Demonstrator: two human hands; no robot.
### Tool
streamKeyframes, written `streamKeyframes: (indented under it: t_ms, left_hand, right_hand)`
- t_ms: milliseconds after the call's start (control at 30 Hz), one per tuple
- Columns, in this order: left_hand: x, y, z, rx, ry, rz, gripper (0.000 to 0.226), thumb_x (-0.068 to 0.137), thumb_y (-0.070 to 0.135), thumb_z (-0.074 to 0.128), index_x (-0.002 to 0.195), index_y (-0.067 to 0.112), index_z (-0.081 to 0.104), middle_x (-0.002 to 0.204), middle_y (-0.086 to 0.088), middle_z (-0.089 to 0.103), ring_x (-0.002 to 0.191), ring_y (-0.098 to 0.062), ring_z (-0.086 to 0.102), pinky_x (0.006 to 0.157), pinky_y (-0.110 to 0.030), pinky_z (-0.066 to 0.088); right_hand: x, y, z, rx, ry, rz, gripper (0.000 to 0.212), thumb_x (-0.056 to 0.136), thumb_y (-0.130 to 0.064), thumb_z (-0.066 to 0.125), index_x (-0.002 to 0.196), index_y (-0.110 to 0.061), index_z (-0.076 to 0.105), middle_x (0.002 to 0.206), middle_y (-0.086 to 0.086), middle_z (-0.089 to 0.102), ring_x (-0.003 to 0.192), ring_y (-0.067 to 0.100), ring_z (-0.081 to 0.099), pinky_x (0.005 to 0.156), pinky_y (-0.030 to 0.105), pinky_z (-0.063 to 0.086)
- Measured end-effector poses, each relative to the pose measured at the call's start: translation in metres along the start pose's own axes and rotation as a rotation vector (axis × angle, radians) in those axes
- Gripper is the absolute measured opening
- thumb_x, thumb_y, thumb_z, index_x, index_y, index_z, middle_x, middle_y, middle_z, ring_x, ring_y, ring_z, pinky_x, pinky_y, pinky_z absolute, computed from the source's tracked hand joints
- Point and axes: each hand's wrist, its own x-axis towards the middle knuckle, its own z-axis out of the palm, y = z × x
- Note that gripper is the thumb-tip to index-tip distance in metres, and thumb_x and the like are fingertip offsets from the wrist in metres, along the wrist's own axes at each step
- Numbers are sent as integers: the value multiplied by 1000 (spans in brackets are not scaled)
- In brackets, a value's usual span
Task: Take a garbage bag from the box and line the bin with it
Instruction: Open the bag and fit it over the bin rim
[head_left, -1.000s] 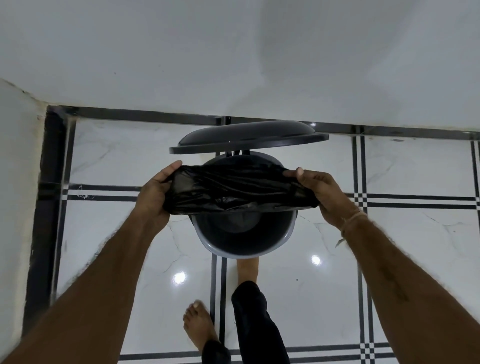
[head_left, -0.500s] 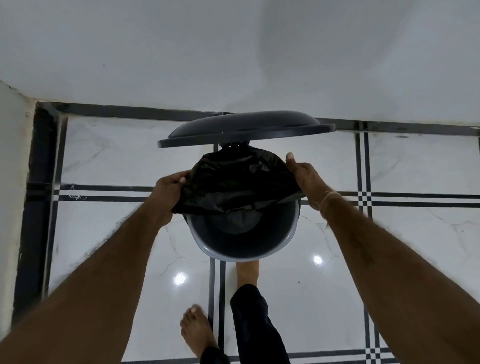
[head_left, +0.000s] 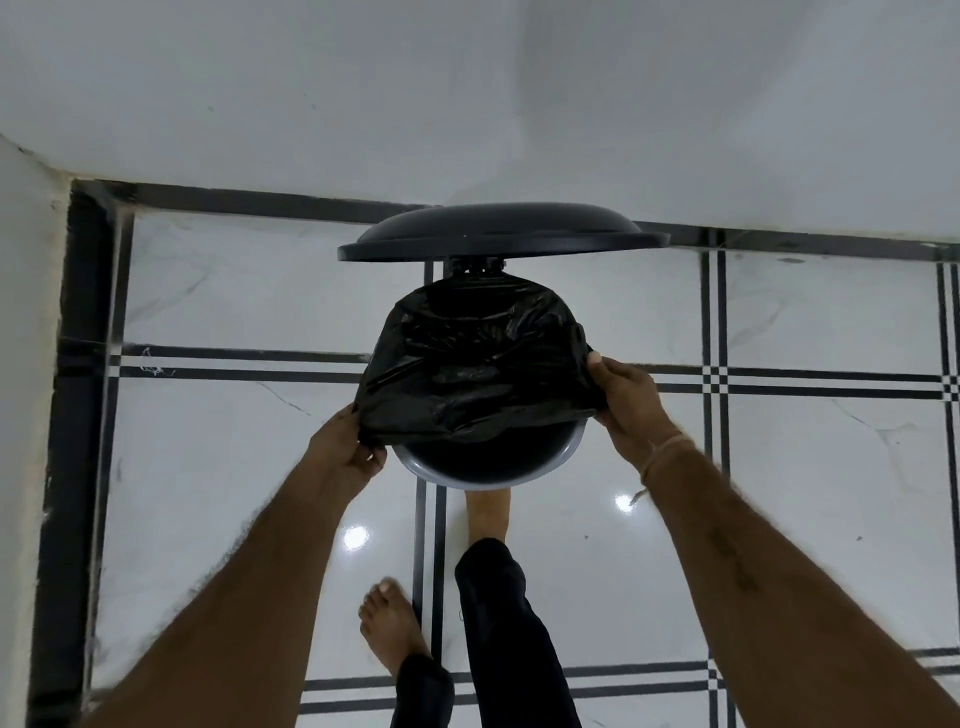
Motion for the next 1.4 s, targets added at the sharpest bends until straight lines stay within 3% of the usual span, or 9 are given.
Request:
streamKeyframes:
  t_ms: [133, 400, 533, 733, 833, 1000, 1100, 1233, 1400]
  left_hand:
    - [-12, -29, -8, -53, -57, -57, 18, 97, 12, 66, 81, 20, 63, 70, 4, 62, 71, -10, 49, 61, -25, 38]
    - [-20, -46, -8, -114, -42, -20, 14, 96, 26, 69, 88, 16, 66, 87, 0, 66, 77, -13, 57, 63, -28, 46]
    - [-23, -51, -5, -79, 14, -35, 23, 93, 40, 69, 94, 17, 66, 88, 1, 64, 69, -11, 53, 52, -23, 45]
    - [-30, -61, -2, -130, -3, -18, 23, 91, 39, 70, 95, 17, 66, 87, 3, 61, 62, -8, 48, 45, -18, 41]
    - [-33, -65, -4, -120, -6, -23, 21, 91, 38, 72, 95, 18, 67, 86, 4, 62, 63, -8, 49, 52, -20, 40]
    - [-36, -68, -3, -113, 1, -23, 21, 90, 36, 74, 94, 17, 66, 89, 3, 62, 68, -9, 51, 47, -20, 44]
    - [-35, -68, -3, -113, 5, -11, 20, 90, 35, 74, 94, 17, 66, 89, 2, 62, 69, -9, 52, 45, -19, 45]
    - [-38, -71, -4, -115, -8, -10, 20, 91, 35, 72, 93, 17, 66, 89, 2, 63, 69, -9, 52, 49, -20, 45]
    - [-40, -69, -4, -126, 3, -20, 19, 92, 34, 73, 95, 16, 67, 92, 2, 64, 69, -10, 53, 56, -23, 43]
  right_hand:
    - [-15, 17, -3, 195, 92, -14, 29, 103, -9, 60, 131, -5, 68, 111, 9, 74, 97, 18, 70, 88, 36, 60]
    - [-39, 47, 3, 261, 270, 115, 7, 98, -9, 69, 93, -14, 67, 80, 3, 70, 69, 13, 63, 61, 24, 52]
    - [-53, 66, 2, 201, 313, 209, 9, 95, -12, 73, 87, -12, 69, 66, 0, 55, 55, 10, 42, 48, 21, 34]
    - [-80, 76, 4, 270, 307, 187, 16, 100, -23, 68, 94, -8, 70, 91, 7, 76, 52, 10, 43, 46, 20, 34]
    - [-88, 71, 11, 184, 291, 142, 47, 94, -51, 69, 100, -5, 76, 95, 8, 81, 54, 12, 53, 49, 23, 39]
    - [-85, 54, 27, -2, 446, 73, 64, 75, -67, 79, 101, -9, 71, 93, 7, 77, 67, 16, 65, 57, 25, 48]
    - [-80, 51, 43, -373, 523, -121, 66, 70, -69, 81, 104, -19, 53, 103, 1, 65, 86, 17, 64, 73, 27, 49]
    - [-67, 55, 59, -842, 584, -110, 81, 68, -72, 78, 114, -13, 45, 114, 4, 50, 80, 27, 59, 66, 37, 47]
    - [-52, 56, 45, -778, 537, -85, 30, 90, -35, 68, 108, -11, 61, 109, 7, 66, 94, 32, 68, 76, 39, 53]
